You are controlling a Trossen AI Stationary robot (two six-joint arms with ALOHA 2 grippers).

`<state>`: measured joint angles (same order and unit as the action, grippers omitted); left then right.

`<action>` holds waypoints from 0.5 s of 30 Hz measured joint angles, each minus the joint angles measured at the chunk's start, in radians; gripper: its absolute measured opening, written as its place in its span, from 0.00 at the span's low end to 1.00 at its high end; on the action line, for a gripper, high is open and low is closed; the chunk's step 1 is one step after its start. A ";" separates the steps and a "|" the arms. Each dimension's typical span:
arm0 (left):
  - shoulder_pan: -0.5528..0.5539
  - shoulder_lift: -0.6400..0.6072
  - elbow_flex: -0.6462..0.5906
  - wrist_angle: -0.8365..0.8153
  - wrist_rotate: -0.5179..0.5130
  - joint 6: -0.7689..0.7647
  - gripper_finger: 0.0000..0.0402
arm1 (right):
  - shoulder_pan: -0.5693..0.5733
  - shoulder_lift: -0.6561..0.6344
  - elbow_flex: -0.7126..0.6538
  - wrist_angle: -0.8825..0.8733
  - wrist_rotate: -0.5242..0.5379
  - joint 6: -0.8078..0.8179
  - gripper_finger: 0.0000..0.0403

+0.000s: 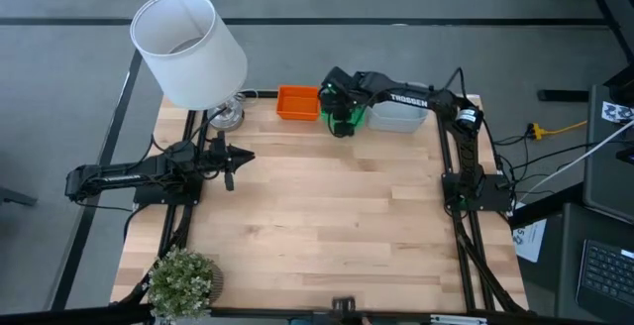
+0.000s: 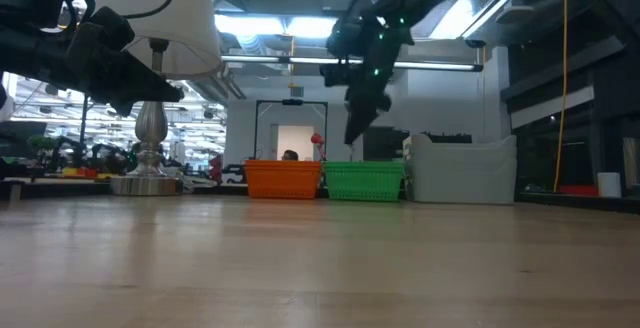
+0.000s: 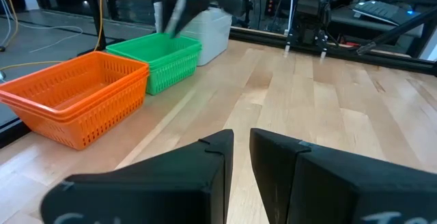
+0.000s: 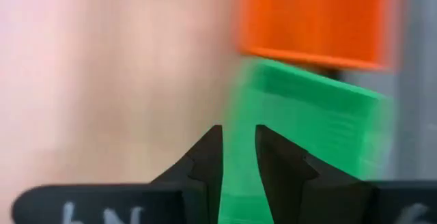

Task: Stack baskets by color
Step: Stack the bottom green bin on the top of the stacked green bins

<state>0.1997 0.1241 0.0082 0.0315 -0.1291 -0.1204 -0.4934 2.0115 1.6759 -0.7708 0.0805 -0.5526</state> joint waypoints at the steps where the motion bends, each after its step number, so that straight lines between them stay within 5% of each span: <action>1: 0.000 0.000 0.000 0.000 0.000 0.000 0.10 | 0.010 -0.001 0.012 -0.034 -0.054 0.001 0.22; 6: 0.000 0.000 0.000 0.000 0.000 0.000 0.10 | 0.037 -0.003 -0.018 -0.165 -0.316 0.000 0.22; 15: 0.000 0.000 0.000 0.000 0.000 0.000 0.10 | 0.005 -0.001 -0.173 0.000 -0.154 0.048 0.22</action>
<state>0.1998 0.1242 0.0082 0.0315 -0.1289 -0.1202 -0.4882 2.0109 1.5031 -0.7710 -0.0736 -0.5043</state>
